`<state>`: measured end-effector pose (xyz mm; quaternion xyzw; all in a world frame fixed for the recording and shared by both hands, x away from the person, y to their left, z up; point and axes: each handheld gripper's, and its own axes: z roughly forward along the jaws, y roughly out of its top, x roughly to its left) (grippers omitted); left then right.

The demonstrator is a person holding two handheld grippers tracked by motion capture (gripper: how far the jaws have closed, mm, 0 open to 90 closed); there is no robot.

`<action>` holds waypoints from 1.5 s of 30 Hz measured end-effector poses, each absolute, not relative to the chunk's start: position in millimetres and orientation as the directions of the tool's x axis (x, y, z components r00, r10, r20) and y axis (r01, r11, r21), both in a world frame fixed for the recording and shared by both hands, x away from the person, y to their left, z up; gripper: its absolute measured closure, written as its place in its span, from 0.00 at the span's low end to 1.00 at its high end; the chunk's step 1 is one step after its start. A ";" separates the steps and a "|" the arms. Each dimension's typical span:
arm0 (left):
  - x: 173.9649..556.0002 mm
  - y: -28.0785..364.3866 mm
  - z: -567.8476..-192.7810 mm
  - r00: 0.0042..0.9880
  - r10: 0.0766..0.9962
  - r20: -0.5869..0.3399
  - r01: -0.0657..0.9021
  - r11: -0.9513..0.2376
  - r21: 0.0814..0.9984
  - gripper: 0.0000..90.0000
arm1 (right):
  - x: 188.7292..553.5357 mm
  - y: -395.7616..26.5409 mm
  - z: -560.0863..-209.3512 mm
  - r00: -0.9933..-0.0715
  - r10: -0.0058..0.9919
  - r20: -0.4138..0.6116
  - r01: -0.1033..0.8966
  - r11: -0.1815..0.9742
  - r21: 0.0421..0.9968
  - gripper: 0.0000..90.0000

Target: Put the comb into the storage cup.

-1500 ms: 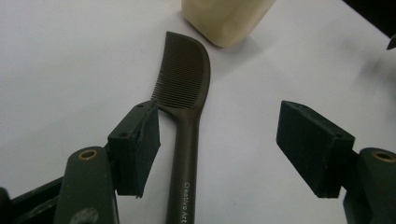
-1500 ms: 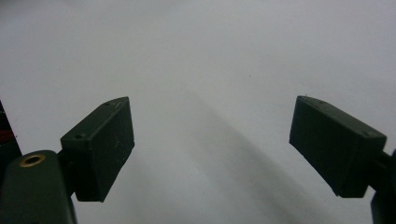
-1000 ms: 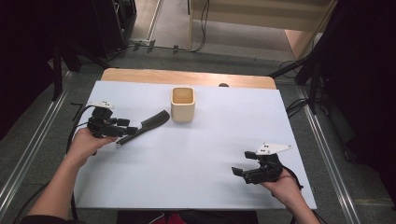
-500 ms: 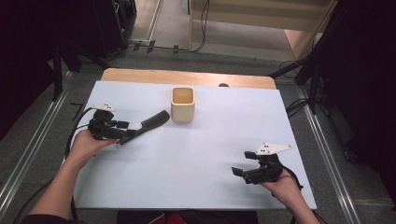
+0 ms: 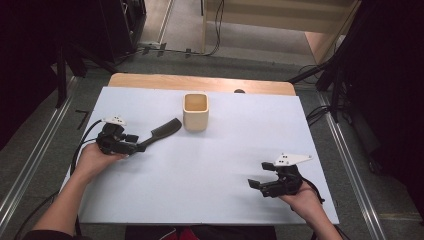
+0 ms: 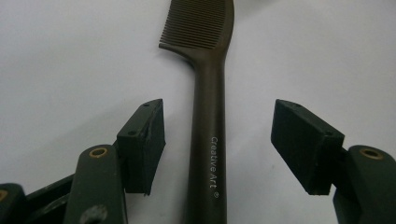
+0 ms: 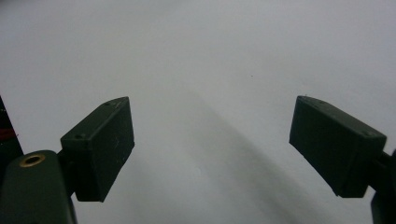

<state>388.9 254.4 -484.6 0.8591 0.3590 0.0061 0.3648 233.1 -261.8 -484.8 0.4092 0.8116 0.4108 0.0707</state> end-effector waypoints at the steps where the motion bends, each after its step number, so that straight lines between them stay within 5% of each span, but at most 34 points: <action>1: 387.5 254.3 -485.9 0.741 0.626 -0.244 0.610 -0.475 0.634 0.41 | 233.0 -261.8 -484.8 -0.655 0.722 0.223 0.606 0.327 0.725 0.14; 21: 370.2 257.7 -497.7 0.730 0.669 -0.136 0.557 -0.468 0.686 0.54 | 233.2 -261.7 -484.8 -0.655 0.723 0.221 0.607 0.328 0.724 0.14; 30: 363.8 252.7 -498.3 0.717 0.695 -0.054 0.532 -0.495 0.687 0.71 | 233.3 -261.7 -484.8 -0.654 0.723 0.222 0.607 0.327 0.724 0.14; 45: 365.9 253.2 -497.0 0.699 0.712 -0.072 0.559 -0.480 0.676 0.82 | 233.2 -261.5 -484.8 -0.654 0.723 0.222 0.608 0.329 0.722 0.14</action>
